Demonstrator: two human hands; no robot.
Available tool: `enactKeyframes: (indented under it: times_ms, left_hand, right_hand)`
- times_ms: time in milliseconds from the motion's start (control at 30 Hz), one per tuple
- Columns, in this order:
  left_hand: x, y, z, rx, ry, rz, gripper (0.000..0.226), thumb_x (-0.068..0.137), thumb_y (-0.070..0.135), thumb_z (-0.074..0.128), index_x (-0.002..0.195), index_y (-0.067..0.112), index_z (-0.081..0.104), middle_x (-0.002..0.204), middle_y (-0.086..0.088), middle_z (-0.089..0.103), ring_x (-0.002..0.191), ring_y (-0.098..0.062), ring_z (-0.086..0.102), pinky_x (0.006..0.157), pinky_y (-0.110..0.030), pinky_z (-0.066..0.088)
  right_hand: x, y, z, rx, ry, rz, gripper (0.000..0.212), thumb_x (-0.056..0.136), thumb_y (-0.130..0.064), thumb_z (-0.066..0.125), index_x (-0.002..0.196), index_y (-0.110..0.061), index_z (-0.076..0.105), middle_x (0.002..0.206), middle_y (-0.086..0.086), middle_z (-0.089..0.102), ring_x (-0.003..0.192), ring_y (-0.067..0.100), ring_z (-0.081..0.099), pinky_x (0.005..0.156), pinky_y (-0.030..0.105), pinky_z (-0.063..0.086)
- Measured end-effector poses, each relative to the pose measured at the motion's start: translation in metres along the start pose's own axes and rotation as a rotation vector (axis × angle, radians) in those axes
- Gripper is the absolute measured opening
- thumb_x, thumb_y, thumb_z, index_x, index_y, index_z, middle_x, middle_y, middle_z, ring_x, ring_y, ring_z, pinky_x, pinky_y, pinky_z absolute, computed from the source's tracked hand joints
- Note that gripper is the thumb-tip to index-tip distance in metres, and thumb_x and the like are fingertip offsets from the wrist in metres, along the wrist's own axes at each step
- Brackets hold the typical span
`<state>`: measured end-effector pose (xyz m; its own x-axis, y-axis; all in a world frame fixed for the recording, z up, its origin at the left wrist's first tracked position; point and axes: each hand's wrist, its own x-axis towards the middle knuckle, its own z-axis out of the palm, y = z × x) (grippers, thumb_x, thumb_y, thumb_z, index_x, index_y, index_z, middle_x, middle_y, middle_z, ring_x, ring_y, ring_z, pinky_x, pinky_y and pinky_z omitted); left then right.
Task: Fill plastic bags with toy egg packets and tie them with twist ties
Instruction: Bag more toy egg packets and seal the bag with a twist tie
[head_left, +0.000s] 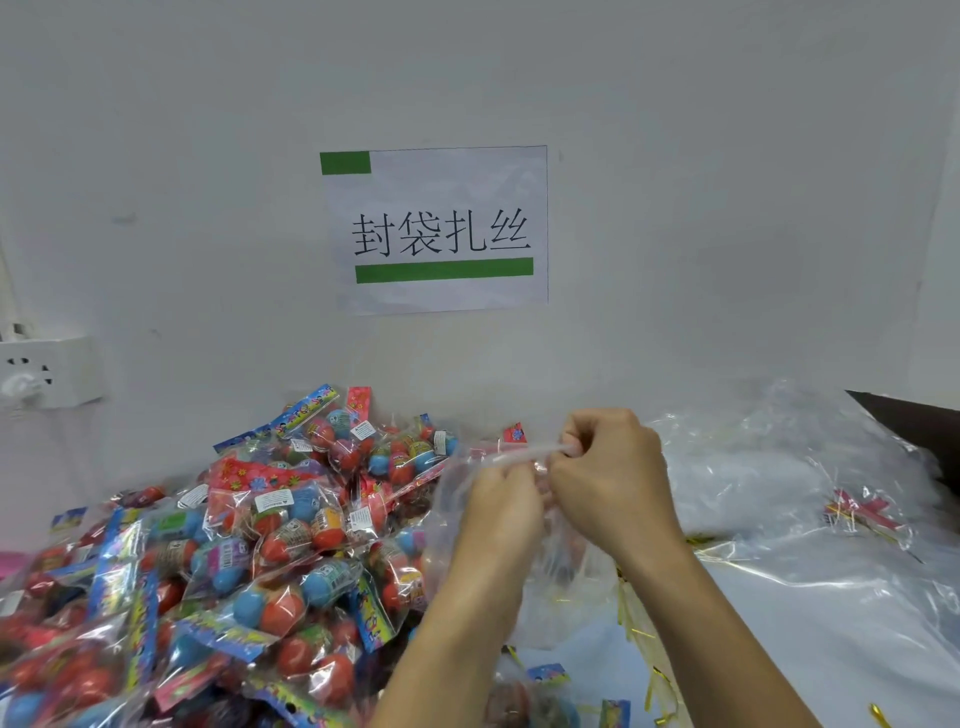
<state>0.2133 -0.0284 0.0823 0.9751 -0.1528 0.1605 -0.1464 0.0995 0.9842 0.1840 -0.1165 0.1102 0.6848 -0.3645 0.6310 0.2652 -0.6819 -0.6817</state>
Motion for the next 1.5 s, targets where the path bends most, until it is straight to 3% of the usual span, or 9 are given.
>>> enactKeyframes:
  times_ms: [233,400,567,733,867,1033,1233,1433,1500]
  left_hand:
    - [-0.04,0.026,0.011,0.253,-0.181,0.268,0.021,0.101,0.03,0.044,0.09,0.034,0.062,0.079,0.02,0.054,0.078,0.003,0.053,0.079,-0.024,0.047]
    - [-0.041,0.033,-0.001,0.341,0.221,0.619,0.02,0.092,0.011,0.062,0.102,0.026,0.071,0.101,0.011,0.065,0.092,-0.002,0.06,0.073,-0.014,0.048]
    - [-0.026,0.025,-0.038,0.53,0.279,0.263,0.067,0.083,0.043,0.075,0.14,0.033,0.041,0.134,0.012,0.041,0.126,-0.01,0.04,0.103,-0.034,0.042]
    - [-0.018,0.013,-0.059,0.536,0.202,0.262,0.007,0.092,0.029,0.069,0.086,0.027,0.072,0.082,0.012,0.074,0.079,-0.005,0.069,0.065,-0.018,0.05]
    - [-0.016,0.013,-0.063,0.328,0.331,0.288,0.029,0.096,0.017,0.062,0.071,0.024,0.074,0.073,0.007,0.075,0.069,-0.017,0.073,0.067,-0.04,0.061]
    - [-0.01,0.014,-0.074,-0.055,0.609,0.296,0.039,0.098,0.014,0.061,0.067,0.036,0.072,0.076,0.012,0.074,0.073,-0.015,0.075,0.068,-0.041,0.063]
    - [-0.008,0.022,-0.095,-0.368,0.927,0.372,0.03,0.097,0.008,0.06,0.078,0.03,0.069,0.079,0.012,0.07,0.075,-0.013,0.074,0.063,-0.024,0.058]
    - [-0.009,0.025,-0.101,-0.566,0.993,0.452,0.023,0.101,0.014,0.057,0.084,0.028,0.065,0.095,0.01,0.063,0.083,-0.015,0.072,0.062,-0.018,0.058]
    - [-0.01,0.026,-0.101,-0.57,1.024,0.471,0.025,0.102,0.015,0.055,0.084,0.03,0.063,0.094,0.01,0.062,0.08,-0.011,0.068,0.063,-0.018,0.058]
  right_hand:
    - [0.014,0.02,-0.023,-0.01,0.211,0.112,0.029,0.071,0.0,0.053,0.049,-0.013,0.039,0.044,-0.003,0.034,0.049,0.019,0.033,0.048,0.029,0.031]
    - [0.019,0.027,-0.028,0.107,0.256,0.158,0.02,0.072,-0.002,0.054,0.056,-0.01,0.047,0.048,-0.001,0.042,0.053,0.024,0.039,0.054,0.03,0.036]
    - [0.014,0.019,-0.023,0.3,-0.023,0.084,0.034,0.072,0.004,0.054,0.053,-0.018,0.037,0.051,-0.006,0.035,0.055,0.019,0.036,0.055,0.028,0.032]
    - [0.009,0.013,-0.016,0.389,-0.226,-0.012,0.039,0.077,0.007,0.056,0.056,-0.019,0.036,0.056,0.0,0.036,0.06,0.018,0.042,0.058,0.033,0.034]
    - [0.006,0.011,-0.011,0.414,-0.271,-0.069,0.028,0.084,-0.007,0.073,0.07,-0.017,0.052,0.06,-0.013,0.052,0.06,0.013,0.053,0.059,0.029,0.047]
    - [-0.001,0.006,0.0,0.448,-0.359,-0.163,0.047,0.088,-0.025,0.077,0.124,-0.045,0.055,0.119,-0.017,0.065,0.113,-0.002,0.062,0.091,0.019,0.053]
    - [-0.006,0.008,0.023,0.374,-0.129,-0.082,0.018,0.093,-0.02,0.064,0.094,-0.035,0.055,0.08,-0.009,0.062,0.074,-0.002,0.061,0.058,0.012,0.048]
    - [-0.018,0.029,0.036,-0.18,-0.718,0.12,0.013,0.094,-0.022,0.057,0.105,-0.02,0.061,0.105,0.004,0.066,0.091,0.02,0.066,0.084,0.041,0.059]
    - [-0.024,0.03,0.041,-0.337,-0.944,0.103,0.045,0.095,-0.04,0.061,0.128,-0.01,0.057,0.127,0.013,0.064,0.112,0.027,0.063,0.097,0.044,0.053]
